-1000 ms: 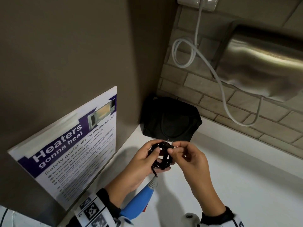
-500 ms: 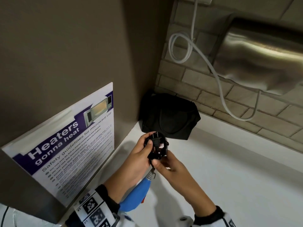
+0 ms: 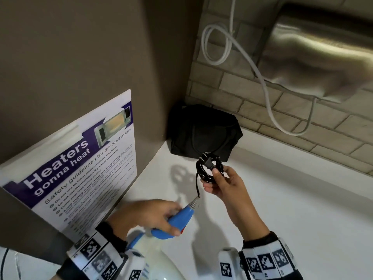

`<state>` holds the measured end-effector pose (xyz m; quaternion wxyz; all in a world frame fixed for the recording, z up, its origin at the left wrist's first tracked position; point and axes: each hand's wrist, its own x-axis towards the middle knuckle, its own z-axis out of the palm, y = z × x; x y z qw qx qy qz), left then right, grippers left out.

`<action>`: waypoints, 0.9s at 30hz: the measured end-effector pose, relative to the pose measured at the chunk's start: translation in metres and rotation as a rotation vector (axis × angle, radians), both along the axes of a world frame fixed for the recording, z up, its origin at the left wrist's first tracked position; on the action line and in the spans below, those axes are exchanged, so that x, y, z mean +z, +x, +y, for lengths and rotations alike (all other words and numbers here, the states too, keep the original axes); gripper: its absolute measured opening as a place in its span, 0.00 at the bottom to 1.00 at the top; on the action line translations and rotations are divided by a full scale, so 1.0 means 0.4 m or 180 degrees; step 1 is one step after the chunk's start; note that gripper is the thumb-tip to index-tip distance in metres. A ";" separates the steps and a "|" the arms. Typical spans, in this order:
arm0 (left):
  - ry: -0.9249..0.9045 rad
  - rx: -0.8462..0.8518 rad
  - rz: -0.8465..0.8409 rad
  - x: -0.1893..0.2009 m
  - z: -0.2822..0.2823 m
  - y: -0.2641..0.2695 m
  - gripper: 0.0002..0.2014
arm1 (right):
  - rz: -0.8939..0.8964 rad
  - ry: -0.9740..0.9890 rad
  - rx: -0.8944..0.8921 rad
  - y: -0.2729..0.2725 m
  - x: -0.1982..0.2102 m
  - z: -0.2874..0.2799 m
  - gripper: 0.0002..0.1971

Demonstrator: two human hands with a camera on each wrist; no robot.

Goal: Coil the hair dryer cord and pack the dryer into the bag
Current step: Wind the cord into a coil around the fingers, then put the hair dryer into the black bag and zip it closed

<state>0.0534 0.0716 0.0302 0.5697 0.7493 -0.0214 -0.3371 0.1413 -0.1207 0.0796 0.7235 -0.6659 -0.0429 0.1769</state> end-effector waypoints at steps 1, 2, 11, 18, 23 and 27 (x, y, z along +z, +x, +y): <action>0.0267 -0.0146 -0.0033 -0.012 0.000 -0.004 0.24 | 0.0022 0.0040 -0.0094 0.006 -0.001 -0.009 0.08; 0.0423 -0.0154 -0.0120 -0.018 -0.006 -0.004 0.21 | 0.0046 0.0054 -0.0169 0.011 -0.003 -0.018 0.07; 0.0656 0.0112 -0.0352 -0.041 -0.082 0.075 0.16 | 0.0181 -0.1177 -0.0582 0.081 -0.075 -0.131 0.08; 0.0473 0.0317 0.0080 -0.079 -0.178 0.149 0.17 | 0.0854 -0.1598 -0.0433 0.119 -0.151 -0.203 0.24; 0.0327 0.0501 0.0311 -0.098 -0.242 0.163 0.17 | 0.0675 -0.2148 -0.0038 0.108 -0.174 -0.204 0.19; 0.0333 0.0563 0.0314 -0.104 -0.257 0.168 0.18 | 0.0594 -0.2452 0.0152 0.116 -0.175 -0.214 0.20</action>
